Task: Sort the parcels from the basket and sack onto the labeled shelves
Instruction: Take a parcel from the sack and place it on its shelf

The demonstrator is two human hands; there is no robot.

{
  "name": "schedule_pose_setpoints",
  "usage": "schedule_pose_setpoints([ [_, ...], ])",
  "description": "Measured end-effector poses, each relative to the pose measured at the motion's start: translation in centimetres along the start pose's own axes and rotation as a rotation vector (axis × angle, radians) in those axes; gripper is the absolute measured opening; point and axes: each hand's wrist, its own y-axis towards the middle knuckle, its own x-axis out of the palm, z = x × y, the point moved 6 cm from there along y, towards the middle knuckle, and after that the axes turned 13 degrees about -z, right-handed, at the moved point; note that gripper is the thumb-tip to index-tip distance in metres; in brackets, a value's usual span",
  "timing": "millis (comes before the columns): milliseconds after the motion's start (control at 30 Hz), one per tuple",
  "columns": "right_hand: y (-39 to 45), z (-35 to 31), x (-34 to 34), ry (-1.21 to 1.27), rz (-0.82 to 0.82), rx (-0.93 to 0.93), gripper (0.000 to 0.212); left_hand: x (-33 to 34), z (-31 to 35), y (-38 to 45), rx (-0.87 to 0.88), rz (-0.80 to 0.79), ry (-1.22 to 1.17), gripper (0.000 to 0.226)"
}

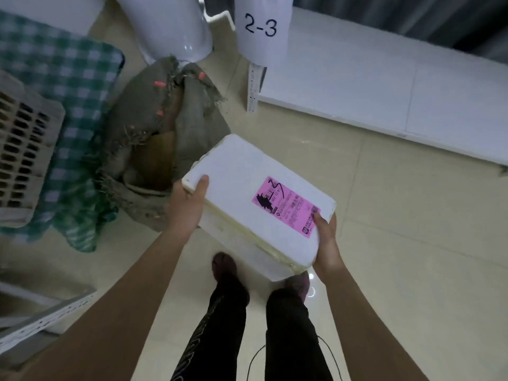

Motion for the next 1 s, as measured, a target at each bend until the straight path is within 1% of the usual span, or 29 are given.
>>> schedule_pose_setpoints([
  [67,-1.9,0.5,-3.4,0.044,0.036,0.004,0.060,3.5,0.7,-1.0,0.015,-0.049,0.053,0.070],
  [167,-5.1,1.0,-8.9,0.109,0.117,0.000,0.062,9.1,1.8,-2.7,0.045,-0.105,0.086,0.061],
  [200,-6.2,0.9,-10.6,0.116,0.137,-0.005,0.062,11.1,2.1,-3.4,0.055,-0.126,0.106,0.063],
  [267,-8.2,0.8,-14.2,0.133,0.158,-0.021,0.062,15.0,2.6,-4.7,0.058,-0.166,0.136,0.077],
  [333,-10.4,0.4,-18.2,0.155,0.191,-0.040,0.060,19.2,2.6,-6.0,0.057,-0.190,0.165,0.085],
  [400,-12.6,-0.2,-22.4,0.157,0.228,-0.054,0.060,23.8,3.2,-8.0,0.069,-0.201,0.210,0.081],
  [500,-16.5,-1.3,-28.5,0.144,0.286,-0.044,0.061,30.9,4.4,-11.3,0.132,-0.229,0.282,0.064],
  [700,-22.7,-4.5,-39.5,0.150,0.398,-0.083,0.056,43.6,6.3,-15.6,0.174,-0.321,0.320,0.069],
  [800,-24.5,-5.7,-44.1,0.153,0.437,-0.106,0.053,48.6,7.4,-17.1,0.169,-0.355,0.351,0.080],
  [833,-24.9,-6.2,-45.5,0.156,0.446,-0.108,0.053,50.2,7.8,-17.3,0.163,-0.362,0.352,0.080],
  [933,-25.1,-7.8,-49.3,0.153,0.441,-0.138,0.054,54.5,8.9,-17.4,0.160,-0.360,0.356,0.065],
  [1000,-24.8,-9.1,-51.9,0.150,0.441,-0.172,0.053,57.5,10.2,-17.3,0.170,-0.358,0.366,0.059],
])
